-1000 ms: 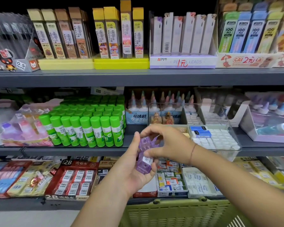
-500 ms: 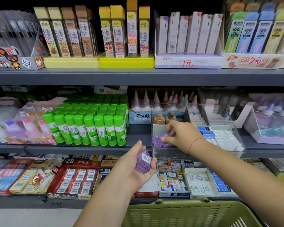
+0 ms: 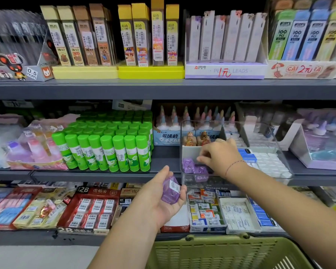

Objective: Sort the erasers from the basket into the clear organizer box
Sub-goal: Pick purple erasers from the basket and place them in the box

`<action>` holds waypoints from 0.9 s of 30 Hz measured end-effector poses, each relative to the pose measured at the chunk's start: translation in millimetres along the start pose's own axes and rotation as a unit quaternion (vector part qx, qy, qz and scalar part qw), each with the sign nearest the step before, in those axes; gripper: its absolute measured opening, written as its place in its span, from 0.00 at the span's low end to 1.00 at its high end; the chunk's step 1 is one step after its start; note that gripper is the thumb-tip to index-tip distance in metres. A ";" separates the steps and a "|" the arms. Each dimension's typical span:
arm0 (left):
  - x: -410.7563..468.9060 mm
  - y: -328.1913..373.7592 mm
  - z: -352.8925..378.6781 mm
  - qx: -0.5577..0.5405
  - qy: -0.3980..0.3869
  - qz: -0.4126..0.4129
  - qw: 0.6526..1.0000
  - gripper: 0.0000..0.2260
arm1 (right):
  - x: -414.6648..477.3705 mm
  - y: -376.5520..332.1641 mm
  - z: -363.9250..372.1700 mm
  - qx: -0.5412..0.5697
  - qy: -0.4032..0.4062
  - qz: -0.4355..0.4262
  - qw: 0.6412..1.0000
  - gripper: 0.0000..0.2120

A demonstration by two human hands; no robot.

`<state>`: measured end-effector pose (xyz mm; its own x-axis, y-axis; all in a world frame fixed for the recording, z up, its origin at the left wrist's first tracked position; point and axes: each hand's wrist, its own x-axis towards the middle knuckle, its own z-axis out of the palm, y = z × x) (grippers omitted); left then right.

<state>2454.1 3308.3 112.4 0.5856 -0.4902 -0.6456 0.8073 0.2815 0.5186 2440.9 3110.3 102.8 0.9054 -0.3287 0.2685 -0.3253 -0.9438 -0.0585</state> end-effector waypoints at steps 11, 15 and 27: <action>0.7 -0.9 0.8 -0.004 0.001 -0.001 1.000 0.10 | 10.9 6.2 -16.8 -0.040 -0.184 -0.115 0.975 0.16; 0.2 0.6 -1.2 -0.005 0.000 0.000 1.000 0.09 | 15.3 6.8 -16.6 -0.107 -0.125 -0.126 0.978 0.15; -0.9 -0.5 -1.1 -0.001 -0.009 -0.006 1.000 0.06 | 12.7 2.0 1.8 -0.209 -0.033 -0.160 0.964 0.12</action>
<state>2453.3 3309.5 112.1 0.5750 -0.5082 -0.6412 0.8142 0.2780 0.5097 2452.3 3104.2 104.4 0.9884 -0.0382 0.1470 -0.0963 -0.9058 0.4126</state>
